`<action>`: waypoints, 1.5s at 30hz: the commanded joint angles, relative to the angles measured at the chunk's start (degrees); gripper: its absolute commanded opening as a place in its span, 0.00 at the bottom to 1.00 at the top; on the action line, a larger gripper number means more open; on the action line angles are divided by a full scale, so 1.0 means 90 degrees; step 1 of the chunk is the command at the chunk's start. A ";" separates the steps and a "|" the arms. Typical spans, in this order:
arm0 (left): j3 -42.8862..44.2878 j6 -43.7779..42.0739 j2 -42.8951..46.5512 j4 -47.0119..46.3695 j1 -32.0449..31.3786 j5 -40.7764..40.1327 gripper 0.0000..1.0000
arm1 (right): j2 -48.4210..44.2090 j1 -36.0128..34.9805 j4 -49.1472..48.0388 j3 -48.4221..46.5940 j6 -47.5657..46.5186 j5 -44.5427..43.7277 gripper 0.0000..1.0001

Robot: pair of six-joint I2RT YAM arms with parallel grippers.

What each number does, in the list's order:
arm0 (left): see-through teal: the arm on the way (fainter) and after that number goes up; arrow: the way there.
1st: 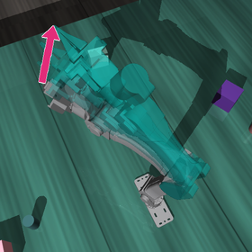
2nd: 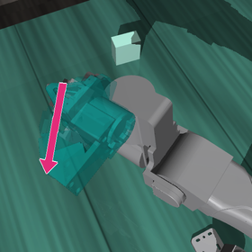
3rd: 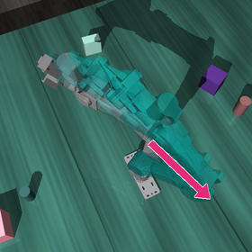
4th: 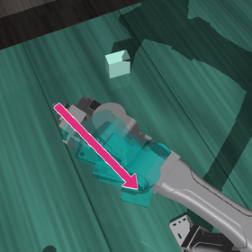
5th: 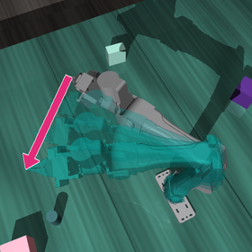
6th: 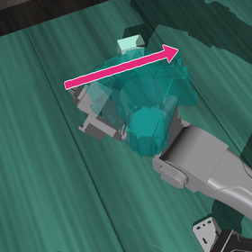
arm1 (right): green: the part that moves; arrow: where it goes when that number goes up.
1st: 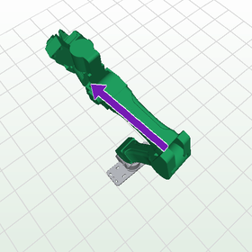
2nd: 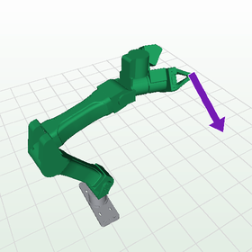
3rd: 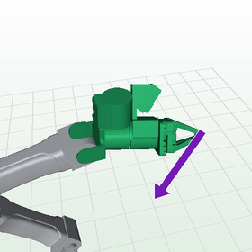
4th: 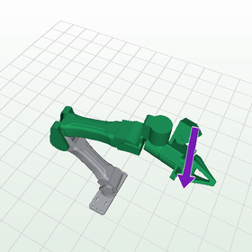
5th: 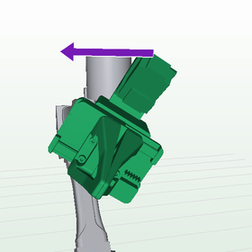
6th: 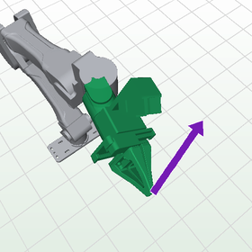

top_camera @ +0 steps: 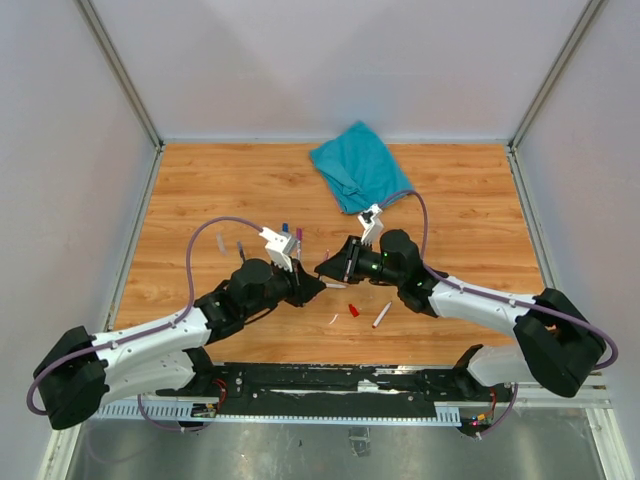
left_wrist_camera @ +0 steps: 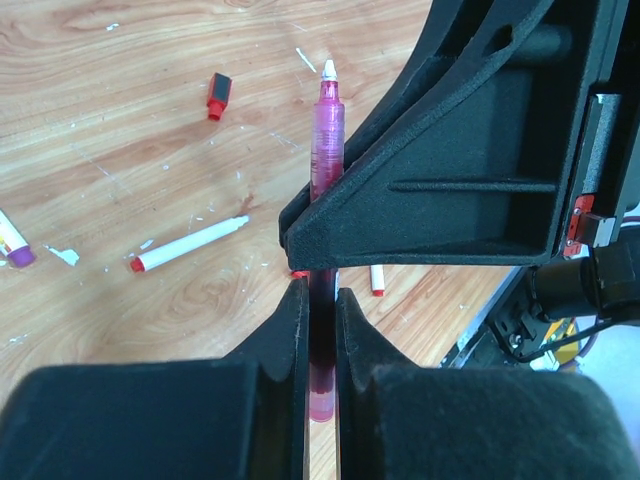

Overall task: Insert the pens into the pen caps
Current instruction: Adjust the pen, then pick up the pen cap from the center of the board.

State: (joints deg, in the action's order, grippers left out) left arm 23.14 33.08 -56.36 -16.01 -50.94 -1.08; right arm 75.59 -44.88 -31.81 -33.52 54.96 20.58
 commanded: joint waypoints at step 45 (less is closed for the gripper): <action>0.3022 -0.1597 0.3193 0.5404 0.3091 -0.2391 0.00 | 0.3383 -0.1135 0.2400 -0.4525 -0.2792 -0.1869 0.61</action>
State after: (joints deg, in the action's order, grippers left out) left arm 49.58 19.53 -29.78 31.00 -23.44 -19.00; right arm 100.20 -53.21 -9.61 -67.16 30.98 3.81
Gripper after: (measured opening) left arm 0.080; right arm 0.609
